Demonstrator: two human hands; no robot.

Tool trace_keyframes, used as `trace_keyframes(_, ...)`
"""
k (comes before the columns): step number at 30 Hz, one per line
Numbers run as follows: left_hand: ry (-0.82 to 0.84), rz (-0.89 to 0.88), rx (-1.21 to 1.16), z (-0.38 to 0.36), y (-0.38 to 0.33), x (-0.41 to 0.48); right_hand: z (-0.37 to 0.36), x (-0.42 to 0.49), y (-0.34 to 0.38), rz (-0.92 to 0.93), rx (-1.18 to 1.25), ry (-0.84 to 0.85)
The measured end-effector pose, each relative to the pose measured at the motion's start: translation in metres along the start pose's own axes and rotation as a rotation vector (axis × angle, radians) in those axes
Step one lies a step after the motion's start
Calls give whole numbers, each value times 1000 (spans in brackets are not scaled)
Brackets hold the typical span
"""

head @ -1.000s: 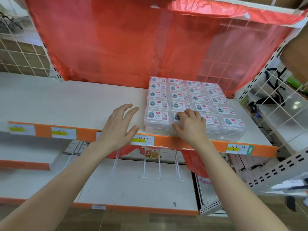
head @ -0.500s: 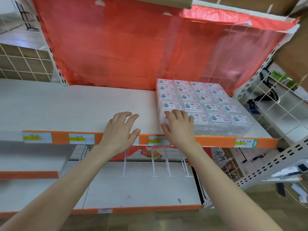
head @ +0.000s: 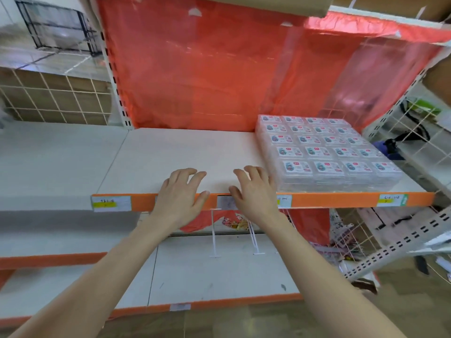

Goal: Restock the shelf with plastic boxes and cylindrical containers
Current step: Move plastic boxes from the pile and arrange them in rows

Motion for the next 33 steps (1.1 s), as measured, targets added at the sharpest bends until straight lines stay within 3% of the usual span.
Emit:
trace_keyframes(12, 45, -156, -173, -57, -114, 45, 27, -27, -142, -230, -40, -75)
trace_keyframes(19, 33, 41, -414, -90, -156, 65, 31, -21, -212, -251, -17, -80)
trace_keyframes(33, -235, 287, -441, -97, -163, 75, 13, -6, -254, -92, 64, -24)
Point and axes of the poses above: each hand's wrist, its own x-axis towards the middle knuckle, its own z-axis out of the back of the hand, y = z × x, the point moved 10 cm from there along x, towards the middle knuckle
